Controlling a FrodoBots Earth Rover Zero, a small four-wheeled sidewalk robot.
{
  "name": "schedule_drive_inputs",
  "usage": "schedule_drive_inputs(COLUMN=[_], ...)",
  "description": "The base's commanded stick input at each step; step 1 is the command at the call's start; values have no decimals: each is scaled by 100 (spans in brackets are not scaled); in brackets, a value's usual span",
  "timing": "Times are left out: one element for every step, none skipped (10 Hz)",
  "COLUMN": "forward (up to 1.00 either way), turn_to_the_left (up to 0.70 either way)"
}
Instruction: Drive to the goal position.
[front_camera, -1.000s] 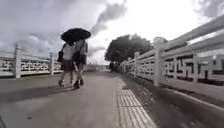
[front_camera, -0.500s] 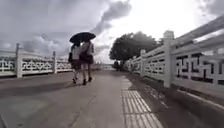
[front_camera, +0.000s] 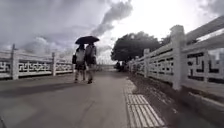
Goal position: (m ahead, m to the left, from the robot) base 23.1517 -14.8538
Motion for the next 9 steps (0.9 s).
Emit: schedule_drive_inputs(forward=[45, 45, 45, 45, 45, 45, 45, 45, 45], turn_to_the_left=[0, 0, 0, 0, 0, 0, 0, 0, 0])
